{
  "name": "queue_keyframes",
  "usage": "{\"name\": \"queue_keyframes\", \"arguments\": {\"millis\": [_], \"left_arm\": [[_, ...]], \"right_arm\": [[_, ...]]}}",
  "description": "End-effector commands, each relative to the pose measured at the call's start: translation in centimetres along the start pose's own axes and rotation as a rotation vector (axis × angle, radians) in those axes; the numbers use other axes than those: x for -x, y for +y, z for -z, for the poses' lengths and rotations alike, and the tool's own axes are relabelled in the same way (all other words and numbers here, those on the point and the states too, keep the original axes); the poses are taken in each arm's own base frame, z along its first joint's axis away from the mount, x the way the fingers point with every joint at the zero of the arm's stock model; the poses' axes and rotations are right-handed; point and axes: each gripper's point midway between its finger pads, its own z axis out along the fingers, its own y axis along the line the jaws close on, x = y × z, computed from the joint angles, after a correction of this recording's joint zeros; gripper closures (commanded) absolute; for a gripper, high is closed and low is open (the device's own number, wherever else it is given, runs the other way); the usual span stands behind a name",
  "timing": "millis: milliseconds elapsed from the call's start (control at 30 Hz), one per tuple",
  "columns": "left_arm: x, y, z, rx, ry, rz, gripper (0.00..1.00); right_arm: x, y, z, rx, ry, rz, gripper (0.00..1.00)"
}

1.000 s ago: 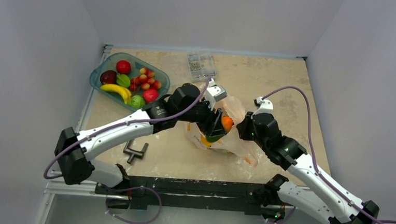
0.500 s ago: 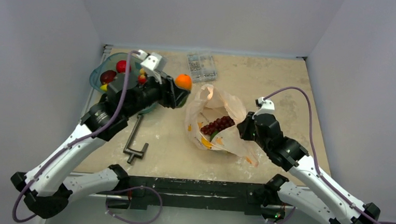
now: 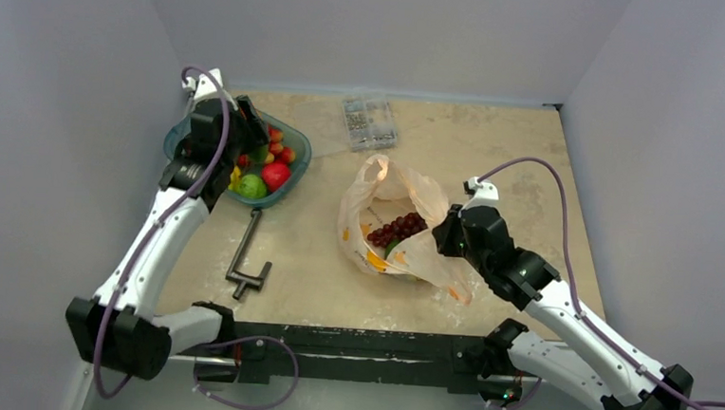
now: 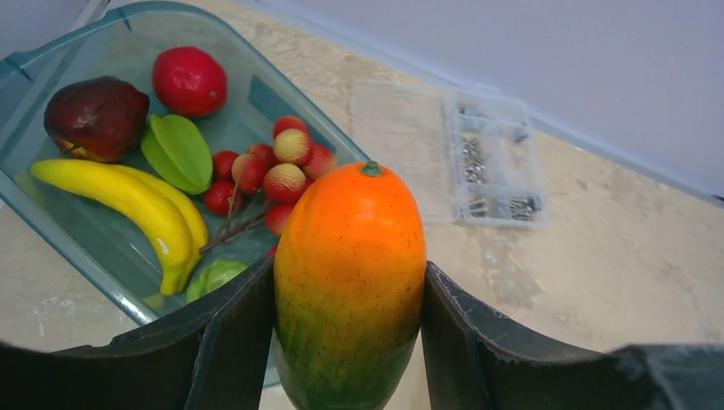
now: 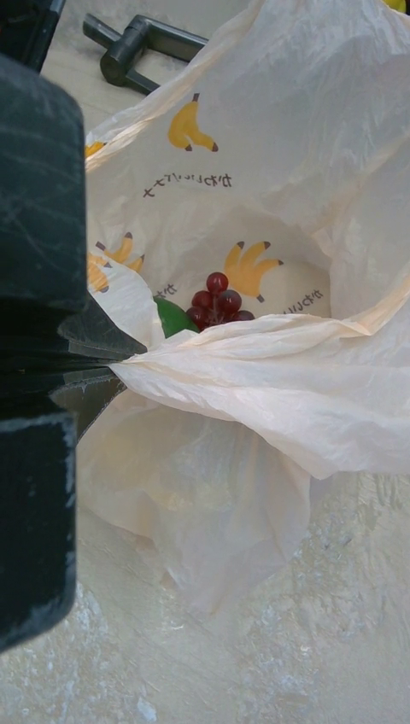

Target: Take the fake fruits out of the plastic bag

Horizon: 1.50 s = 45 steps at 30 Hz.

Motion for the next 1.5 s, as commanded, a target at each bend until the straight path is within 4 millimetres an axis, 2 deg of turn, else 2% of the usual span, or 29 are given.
{"name": "queue_keyframes", "arguments": {"millis": [0,233,333,433,633,767,900,1167,1267,1333,1400,1467], "left_arm": [[1.1,1.8,-6.0,0.063,-0.036,0.15,1.0],[1.2,7.3,-15.7,0.156,0.038,0.32,1.0],[1.6,8.4,-18.8,0.165,0.04,0.335,1.0],[0.4,9.1,-21.5,0.166,0.114,0.358,0.99],[-2.2,10.6,-24.1,0.174,0.17,0.446,0.73],[-3.1,11.5,-24.6,0.207,0.181,0.454,0.52],[-3.2,12.0,-23.7,0.241,0.168,0.465,0.35],[-3.7,10.9,-22.9,0.191,0.21,0.507,0.3],[-2.9,9.1,-21.5,0.111,0.214,0.521,0.31],[-2.1,7.1,-20.0,0.025,0.229,0.526,0.31],[-1.6,4.7,-17.9,-0.072,0.252,0.525,0.32],[-2.0,2.0,-15.6,-0.196,0.293,0.518,0.33]], "right_arm": [[1.6,1.0,0.3,0.026,-0.043,-0.008,1.0],[1.6,0.5,0.4,0.003,-0.045,-0.002,1.0],[1.4,0.4,0.4,0.0,-0.039,-0.004,1.0],[1.4,0.2,0.4,-0.011,-0.037,-0.004,1.0],[1.6,-0.2,0.3,-0.044,-0.046,-0.016,1.0],[1.7,-0.6,0.0,-0.077,-0.049,-0.041,1.0],[1.8,-0.8,-0.4,-0.099,-0.058,-0.067,1.0],[2.2,-0.5,-1.3,-0.131,-0.04,-0.06,1.0],[2.6,-0.3,-1.2,-0.128,-0.046,-0.054,1.0],[2.9,0.1,-0.9,-0.103,-0.055,-0.052,1.0],[3.2,0.6,-0.6,-0.069,-0.062,-0.039,1.0],[3.4,0.9,-0.3,-0.046,-0.066,-0.024,1.0]]}}
